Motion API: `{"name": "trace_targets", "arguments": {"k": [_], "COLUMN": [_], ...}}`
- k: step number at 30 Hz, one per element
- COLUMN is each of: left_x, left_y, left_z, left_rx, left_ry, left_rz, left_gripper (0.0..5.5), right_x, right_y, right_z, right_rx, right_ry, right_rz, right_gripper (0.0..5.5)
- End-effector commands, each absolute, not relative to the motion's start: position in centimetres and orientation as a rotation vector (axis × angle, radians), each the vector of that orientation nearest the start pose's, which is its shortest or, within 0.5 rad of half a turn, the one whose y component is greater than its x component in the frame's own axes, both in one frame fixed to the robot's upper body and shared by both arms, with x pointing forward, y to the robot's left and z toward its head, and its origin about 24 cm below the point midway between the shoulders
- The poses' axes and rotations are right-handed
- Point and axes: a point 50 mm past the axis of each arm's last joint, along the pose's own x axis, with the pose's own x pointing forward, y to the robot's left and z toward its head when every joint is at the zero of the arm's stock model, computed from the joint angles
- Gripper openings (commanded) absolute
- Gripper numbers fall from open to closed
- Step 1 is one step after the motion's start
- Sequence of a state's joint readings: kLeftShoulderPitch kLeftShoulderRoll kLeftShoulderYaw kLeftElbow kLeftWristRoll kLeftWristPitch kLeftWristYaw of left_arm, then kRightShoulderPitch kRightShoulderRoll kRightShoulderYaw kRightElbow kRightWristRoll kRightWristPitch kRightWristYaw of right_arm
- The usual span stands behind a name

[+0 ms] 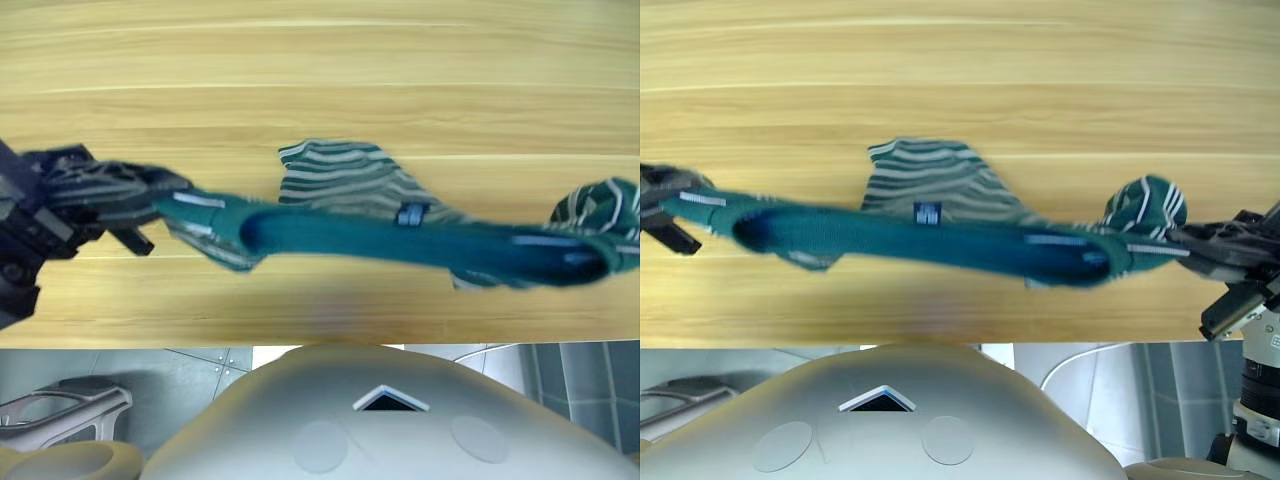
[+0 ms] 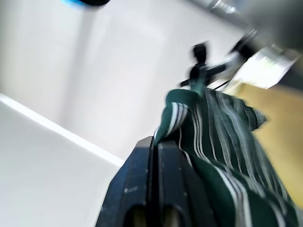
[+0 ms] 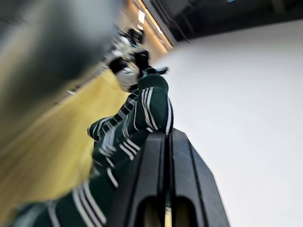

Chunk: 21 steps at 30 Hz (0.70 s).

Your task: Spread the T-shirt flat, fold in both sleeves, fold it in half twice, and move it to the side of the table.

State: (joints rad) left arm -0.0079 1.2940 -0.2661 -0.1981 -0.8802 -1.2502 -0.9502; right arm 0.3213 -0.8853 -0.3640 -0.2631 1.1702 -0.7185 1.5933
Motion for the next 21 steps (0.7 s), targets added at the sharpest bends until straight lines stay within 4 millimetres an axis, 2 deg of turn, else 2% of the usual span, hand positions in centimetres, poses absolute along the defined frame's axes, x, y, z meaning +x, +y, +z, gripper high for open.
{"name": "trace_targets", "arguments": {"k": [1,3,6,7,8,9,10,11,12,13,14,15,17,18,20,21], "left_x": [18.1,20.3,26.5,29.5,32.9,36.4,38.4,38.5,37.1,34.8,32.6,31.2,30.4,30.8,31.5,31.8], "left_y": [22.2,21.8,21.4,21.3,20.8,19.7,19.1,19.6,20.5,21.5,22.6,23.3,25.0,26.1,27.8,27.9], "left_z": [19.7,19.6,21.7,23.2,25.6,29.5,33.5,39.3,43.8,47.4,49.2,49.6,46.5,43.3,35.3,30.8], "left_rx": [0.724,0.785,0.876,0.919,0.950,0.948,0.955,0.898,0.773,0.588,0.505,0.493,0.624,0.726,0.898,0.976], "left_ry": [-0.832,-0.739,-0.592,-0.514,-0.426,-0.375,-0.380,-0.519,-0.674,-0.862,-1.029,-1.148,-1.245,-1.231,-1.120,-1.024], "left_rz": [-1.460,-1.520,-1.512,-1.465,-1.336,-1.054,-0.738,-0.318,-0.050,0.061,0.088,0.061,0.018,-0.014,-0.103,-0.199], "left_gripper": [0.03,0.03,0.03,0.03,0.03,0.03,0.03,0.03,0.03,0.03,0.03,0.03,0.03,0.03,0.03,0.03], "right_x": [15.7,19.1,26.9,30.5,34.8,38.4,39.6,39.0,37.8,36.3,34.8,34.0,33.3,33.2,32.9,32.5], "right_y": [-26.8,-26.5,-26.1,-25.6,-24.8,-24.3,-24.2,-24.4,-24.2,-24.2,-24.4,-24.7,-25.3,-25.8,-26.7,-27.3], "right_z": [18.0,17.6,18.9,20.3,22.8,27.5,32.3,37.5,41.1,43.6,44.8,44.9,41.9,39.1,32.7,29.3], "right_rx": [-0.556,-0.604,-0.702,-0.768,-0.869,-0.956,-0.995,-0.943,-0.854,-0.780,-0.731,-0.727,-0.790,-0.861,-0.948,-0.994], "right_ry": [-0.650,-0.526,-0.380,-0.321,-0.231,-0.228,-0.296,-0.452,-0.588,-0.729,-0.862,-0.944,-1.020,-1.013,-0.956,-0.900], "right_rz": [1.425,1.461,1.324,1.177,0.899,0.489,0.148,-0.132,-0.247,-0.297,-0.297,-0.283,-0.207,-0.183,-0.089,-0.040], "right_gripper": [0.00,0.00,0.00,0.00,0.00,0.00,0.00,0.00,0.00,0.00,0.00,0.00,0.00,0.00,0.00,0.00]}}
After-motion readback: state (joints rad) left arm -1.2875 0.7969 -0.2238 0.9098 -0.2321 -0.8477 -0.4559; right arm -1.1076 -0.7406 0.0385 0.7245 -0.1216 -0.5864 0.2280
